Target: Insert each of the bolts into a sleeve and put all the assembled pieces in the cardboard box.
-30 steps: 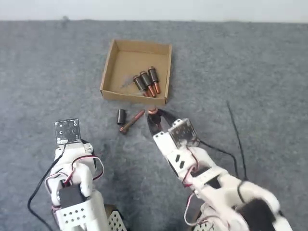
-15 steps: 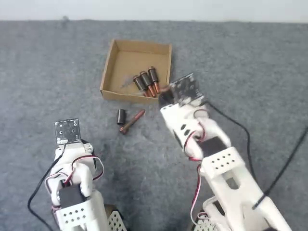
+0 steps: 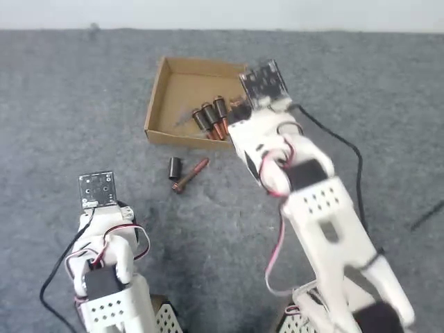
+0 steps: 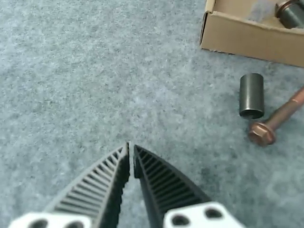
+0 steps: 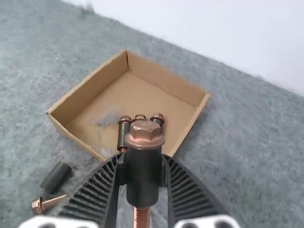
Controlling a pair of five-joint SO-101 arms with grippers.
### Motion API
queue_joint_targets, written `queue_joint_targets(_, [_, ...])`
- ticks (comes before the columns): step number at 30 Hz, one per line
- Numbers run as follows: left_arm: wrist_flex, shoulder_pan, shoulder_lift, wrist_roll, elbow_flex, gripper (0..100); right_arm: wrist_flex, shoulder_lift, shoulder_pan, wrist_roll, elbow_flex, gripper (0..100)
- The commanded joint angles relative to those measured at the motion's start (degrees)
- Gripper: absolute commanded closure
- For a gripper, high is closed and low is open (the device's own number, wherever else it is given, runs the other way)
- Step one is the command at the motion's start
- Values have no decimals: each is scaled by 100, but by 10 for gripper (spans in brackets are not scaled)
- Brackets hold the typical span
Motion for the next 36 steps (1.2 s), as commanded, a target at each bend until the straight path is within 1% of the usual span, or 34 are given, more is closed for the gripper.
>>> queue_joint_targets(1, [9, -9, -44, -53, -233, 988, 391, 629, 84, 132, -1310, 993])
queue_joint_targets(6, [9, -9, -44, -53, -233, 988, 866, 1842, 84, 105, -2497, 993])
queue_joint_targets(12, [9, -18, -44, -53, -233, 988, 910, 3073, 84, 123, -3604, 993])
queue_joint_targets(36, [18, -26, -44, -53, -224, 988, 901, 6422, 110, 88, -6215, 992])
